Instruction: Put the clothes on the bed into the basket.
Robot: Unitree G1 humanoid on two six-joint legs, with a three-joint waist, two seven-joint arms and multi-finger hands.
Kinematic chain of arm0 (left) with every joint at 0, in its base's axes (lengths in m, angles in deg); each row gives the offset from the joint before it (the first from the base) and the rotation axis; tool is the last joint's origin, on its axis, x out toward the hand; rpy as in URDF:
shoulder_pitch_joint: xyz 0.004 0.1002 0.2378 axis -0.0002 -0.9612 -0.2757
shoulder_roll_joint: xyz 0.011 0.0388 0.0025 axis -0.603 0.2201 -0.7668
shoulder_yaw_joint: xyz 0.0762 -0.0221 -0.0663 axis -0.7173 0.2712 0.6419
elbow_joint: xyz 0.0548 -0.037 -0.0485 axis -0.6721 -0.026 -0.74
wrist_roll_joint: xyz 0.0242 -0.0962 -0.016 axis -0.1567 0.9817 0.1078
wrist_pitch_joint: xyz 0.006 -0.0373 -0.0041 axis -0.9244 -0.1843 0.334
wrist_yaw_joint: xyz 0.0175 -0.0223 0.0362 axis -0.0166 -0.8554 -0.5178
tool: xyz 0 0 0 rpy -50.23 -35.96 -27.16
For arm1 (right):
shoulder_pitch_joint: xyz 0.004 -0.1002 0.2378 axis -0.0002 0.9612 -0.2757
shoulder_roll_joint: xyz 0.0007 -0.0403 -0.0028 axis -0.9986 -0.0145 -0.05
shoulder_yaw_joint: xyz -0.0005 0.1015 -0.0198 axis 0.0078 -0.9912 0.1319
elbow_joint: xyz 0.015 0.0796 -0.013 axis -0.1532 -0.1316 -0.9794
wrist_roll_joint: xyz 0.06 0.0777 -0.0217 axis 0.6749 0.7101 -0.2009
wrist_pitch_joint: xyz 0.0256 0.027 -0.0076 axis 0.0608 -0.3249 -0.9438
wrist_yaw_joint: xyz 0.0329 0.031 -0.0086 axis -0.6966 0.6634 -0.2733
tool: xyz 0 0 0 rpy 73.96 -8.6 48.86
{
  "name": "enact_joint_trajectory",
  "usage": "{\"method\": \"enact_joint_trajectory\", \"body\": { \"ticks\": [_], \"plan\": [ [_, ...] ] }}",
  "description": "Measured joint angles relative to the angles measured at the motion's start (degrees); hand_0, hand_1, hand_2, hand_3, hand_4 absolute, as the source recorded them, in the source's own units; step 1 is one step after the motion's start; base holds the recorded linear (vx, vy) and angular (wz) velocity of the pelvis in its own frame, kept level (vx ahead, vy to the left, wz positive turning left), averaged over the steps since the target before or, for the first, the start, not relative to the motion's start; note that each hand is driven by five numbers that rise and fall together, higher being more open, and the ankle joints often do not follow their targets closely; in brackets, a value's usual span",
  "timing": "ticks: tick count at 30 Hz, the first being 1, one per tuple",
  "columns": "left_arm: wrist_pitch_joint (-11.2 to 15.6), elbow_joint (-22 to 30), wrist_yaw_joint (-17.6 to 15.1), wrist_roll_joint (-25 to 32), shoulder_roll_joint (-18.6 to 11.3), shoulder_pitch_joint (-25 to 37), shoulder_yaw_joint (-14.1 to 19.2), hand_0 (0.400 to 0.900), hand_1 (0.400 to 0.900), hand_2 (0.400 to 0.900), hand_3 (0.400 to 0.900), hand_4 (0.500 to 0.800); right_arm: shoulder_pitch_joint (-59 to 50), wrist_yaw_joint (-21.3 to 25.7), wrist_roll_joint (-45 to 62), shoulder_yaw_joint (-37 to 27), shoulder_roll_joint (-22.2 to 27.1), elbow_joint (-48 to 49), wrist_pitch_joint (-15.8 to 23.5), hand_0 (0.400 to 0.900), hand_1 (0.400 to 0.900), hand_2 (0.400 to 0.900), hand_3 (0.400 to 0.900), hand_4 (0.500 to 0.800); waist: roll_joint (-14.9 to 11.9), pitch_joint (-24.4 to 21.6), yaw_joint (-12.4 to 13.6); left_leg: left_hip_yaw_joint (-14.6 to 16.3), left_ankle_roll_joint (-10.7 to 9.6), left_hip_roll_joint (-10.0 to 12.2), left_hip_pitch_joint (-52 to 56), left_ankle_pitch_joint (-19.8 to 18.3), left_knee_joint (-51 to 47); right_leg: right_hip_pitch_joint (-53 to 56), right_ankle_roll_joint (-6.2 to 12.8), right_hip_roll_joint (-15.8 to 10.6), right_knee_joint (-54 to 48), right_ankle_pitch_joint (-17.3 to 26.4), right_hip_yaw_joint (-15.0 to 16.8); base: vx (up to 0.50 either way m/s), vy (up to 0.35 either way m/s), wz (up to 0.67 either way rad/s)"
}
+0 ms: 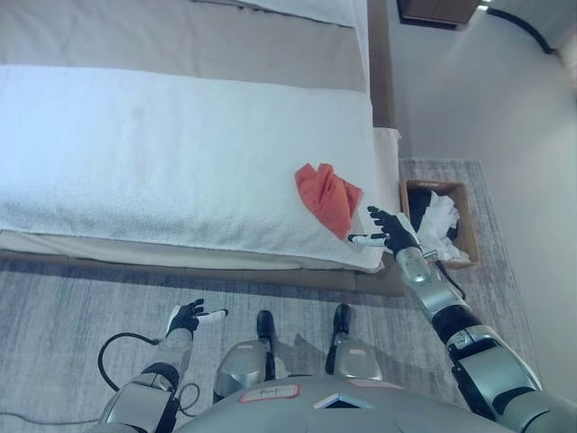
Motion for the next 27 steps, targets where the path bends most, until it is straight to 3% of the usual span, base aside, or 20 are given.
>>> {"method": "enact_joint_trajectory", "body": {
  "ticks": [3,7,8,9,10,12,14,16,17,21,23,24,27],
  "plan": [
    [0.0,0.3,-0.1,-0.2,1.4,-0.3,-0.2,0.9,0.9,0.9,0.9,0.8,0.5,0.6,-1.9,-0.2,0.4,-0.7,0.0,0.9,0.9,0.9,0.9,0.8,1.2,0.3,0.0,-3.1,-3.0,2.3,-1.6,-0.2,0.0,-0.1,-0.85,2.1,0.0,4.6,-2.3,0.25,-0.387,0.71],
    [-0.2,1.5,0.1,0.0,3.4,-3.9,0.9,0.9,0.9,0.9,0.9,0.8,1.9,0.8,-4.0,-0.2,2.9,-0.4,-0.8,0.9,0.9,0.9,0.9,0.8,3.5,0.2,0.2,-5.2,-5.2,7.0,-0.6,0.7,1.1,2.2,-3.7,7.0,0.2,2.8,-5.4,0.25,-0.332,0.07],
    [-0.1,1.8,0.1,0.1,3.3,-4.6,0.9,0.9,0.9,0.9,0.9,0.8,2.2,0.8,-4.5,-0.2,3.7,0.6,-1.0,0.9,0.9,0.9,0.9,0.8,3.1,0.5,0.2,-5.2,-6.5,7.3,-0.9,0.2,3.4,3.1,-4.61,7.0,0.0,2.2,-5.5,0.01,-0.248,-0.03],
    [-0.1,1.9,0.1,0.1,3.4,-4.8,0.9,0.9,0.9,0.9,0.9,0.8,2.1,0.9,-4.5,-0.3,4.7,1.1,-1.1,0.9,0.9,0.9,0.9,0.8,2.8,0.7,0.4,-5.3,-6.7,7.4,-0.9,0.2,5.0,3.8,-5.14,7.3,0.1,1.9,-5.5,0.05,-0.427,-0.1],
    [-0.1,2.1,0.1,0.1,3.6,-4.5,0.9,0.9,0.9,0.9,0.9,0.8,1.6,1.3,-4.7,-0.5,5.9,1.3,-1.0,0.9,0.9,0.9,0.9,0.8,2.9,1.3,0.3,-6.0,-8.2,7.4,-3.4,0.0,10.6,4.4,-6.38,7.9,0.1,1.1,-5.9,0.06,-0.34,-0.07],
    [0.7,2.3,-0.2,0.2,3.3,-3.5,2.0,0.9,0.9,0.9,0.9,0.8,0.0,1.5,-5.8,-0.6,7.1,1.2,-1.2,0.9,0.9,0.9,0.9,0.8,1.8,2.8,1.5,-7.8,-9.5,6.6,-6.8,0.6,19.8,6.0,-7.28,7.7,-0.2,0.5,-5.6,0.11,-0.144,-0.07],
    [0.8,2.5,-0.2,0.2,3.5,-3.0,2.2,0.9,0.9,0.9,0.9,0.8,-1.0,2.0,-6.4,0.0,7.9,1.3,-1.3,0.9,0.9,0.9,0.9,0.8,1.7,3.1,1.7,-8.3,-10.6,6.6,-8.0,-1.2,21.1,6.5,-8.6,7.8,-0.2,-0.4,-5.7,0.16,0.054,-0.05],
    [0.9,3.3,-0.2,0.2,3.8,-2.7,2.2,0.9,0.9,0.9,0.9,0.8,-2.7,2.5,-6.7,0.1,9.6,2.7,-1.3,0.9,0.9,0.9,0.9,0.8,3.0,3.0,1.6,-7.6,-10.7,7.1,-8.0,-1.2,11.5,5.1,-8.25,8.3,-0.2,-1.3,-5.8,0.11,0.09,-0.05],
    [0.9,3.3,-0.4,0.1,4.1,-1.9,2.2,0.9,0.9,0.9,0.9,0.8,-3.8,2.8,-6.7,-0.1,10.5,3.3,-1.4,0.9,0.9,0.9,0.9,0.8,4.1,3.7,1.4,-5.8,-10.3,7.8,-8.6,-0.7,6.3,4.1,-8.29,9.1,-0.1,-1.3,-6.0,0.12,0.11,-0.37],
    [0.6,3.2,-0.8,0.0,4.7,-3.0,2.1,0.9,0.9,0.9,0.9,0.8,-4.3,2.3,-7.9,1.3,10.9,6.1,-1.7,0.9,0.9,0.9,0.9,0.8,6.4,4.4,1.8,-3.9,-8.6,8.7,-6.5,0.8,1.5,3.6,-8.46,11.6,-0.1,-1.0,-4.1,0.1,0.182,-0.29],
    [0.5,3.3,-0.9,0.0,4.7,-3.6,2.1,0.9,0.9,0.9,0.9,0.8,-5.0,2.4,-8.9,1.5,10.6,6.3,-1.5,0.9,0.9,0.9,0.9,0.8,6.3,4.8,1.7,-3.6,-7.3,8.2,-6.7,4.3,0.8,2.6,-7.92,11.3,-0.1,-0.6,-3.0,-0.1,0.144,-0.25],
    [0.7,3.6,-1.2,0.0,4.4,-2.7,1.8,0.9,0.9,0.9,0.9,0.8,-5.6,2.8,-8.9,2.1,10.5,6.2,-2.0,0.9,0.9,0.9,0.9,0.8,5.9,5.2,1.5,-3.0,-6.8,6.8,-7.4,5.2,0.7,1.4,-7.22,9.9,0.3,0.3,-2.6,-0.15,0.136,-0.31],
    [1.2,5.2,-2.2,0.2,3.7,0.2,1.4,0.9,0.9,0.9,0.9,0.8,-10.5,3.7,-8.9,3.2,9.6,5.7,-2.3,0.9,0.9,0.9,0.9,0.8,5.8,6.6,2.0,-1.2,-5.6,5.1,-11.2,6.1,0.8,-2.9,-5.66,8.2,0.2,1.7,-0.9,-0.15,0.086,-0.16]
  ]
}}
